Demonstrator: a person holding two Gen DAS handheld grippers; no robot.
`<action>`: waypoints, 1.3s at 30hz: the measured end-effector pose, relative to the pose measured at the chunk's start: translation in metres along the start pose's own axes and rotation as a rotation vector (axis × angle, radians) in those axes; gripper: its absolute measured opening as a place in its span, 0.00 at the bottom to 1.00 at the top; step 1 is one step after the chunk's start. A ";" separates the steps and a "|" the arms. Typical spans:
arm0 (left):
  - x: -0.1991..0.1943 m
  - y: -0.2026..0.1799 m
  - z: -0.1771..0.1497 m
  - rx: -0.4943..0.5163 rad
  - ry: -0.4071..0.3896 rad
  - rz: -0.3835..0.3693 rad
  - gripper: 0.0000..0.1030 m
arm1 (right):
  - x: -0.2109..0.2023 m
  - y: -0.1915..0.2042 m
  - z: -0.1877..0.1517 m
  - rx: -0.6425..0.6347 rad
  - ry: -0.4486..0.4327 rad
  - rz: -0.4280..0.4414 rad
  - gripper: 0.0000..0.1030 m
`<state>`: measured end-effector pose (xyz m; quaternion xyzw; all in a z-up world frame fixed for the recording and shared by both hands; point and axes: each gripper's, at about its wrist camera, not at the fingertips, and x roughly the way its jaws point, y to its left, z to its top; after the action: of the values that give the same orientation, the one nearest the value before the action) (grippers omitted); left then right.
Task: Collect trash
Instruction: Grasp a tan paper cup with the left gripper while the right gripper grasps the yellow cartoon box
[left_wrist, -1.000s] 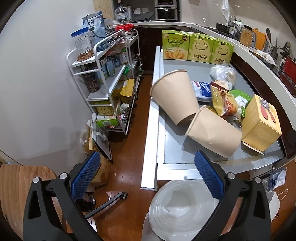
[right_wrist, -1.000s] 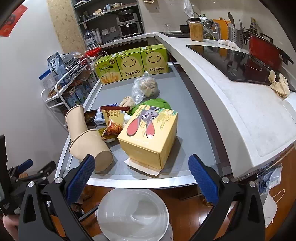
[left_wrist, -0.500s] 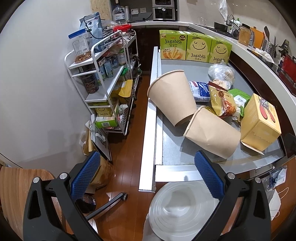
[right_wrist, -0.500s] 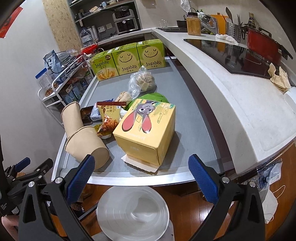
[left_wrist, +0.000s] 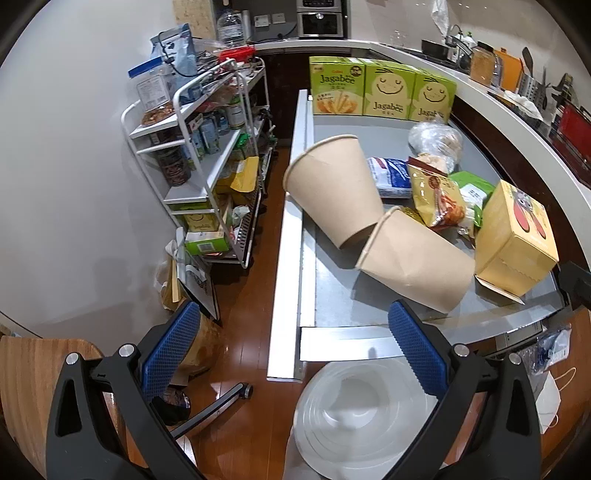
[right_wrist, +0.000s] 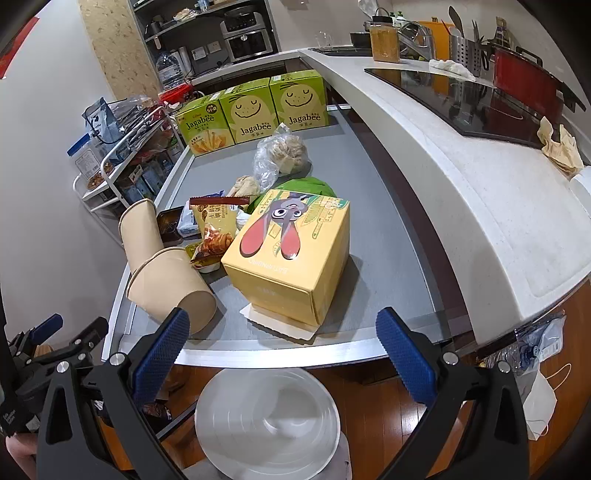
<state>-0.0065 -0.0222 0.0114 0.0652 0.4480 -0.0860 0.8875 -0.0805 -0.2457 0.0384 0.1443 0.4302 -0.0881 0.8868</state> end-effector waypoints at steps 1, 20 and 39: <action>0.000 -0.002 0.000 0.007 0.001 -0.004 0.99 | 0.000 0.000 0.001 0.001 0.001 -0.002 0.96; 0.018 -0.057 0.025 0.261 -0.012 -0.177 0.99 | 0.035 0.005 0.053 0.103 0.071 -0.086 0.96; 0.046 -0.078 0.027 0.358 0.080 -0.241 0.99 | 0.086 0.003 0.062 0.171 0.208 -0.099 0.96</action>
<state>0.0250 -0.1083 -0.0134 0.1709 0.4648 -0.2669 0.8267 0.0194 -0.2663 0.0077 0.2062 0.5172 -0.1525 0.8166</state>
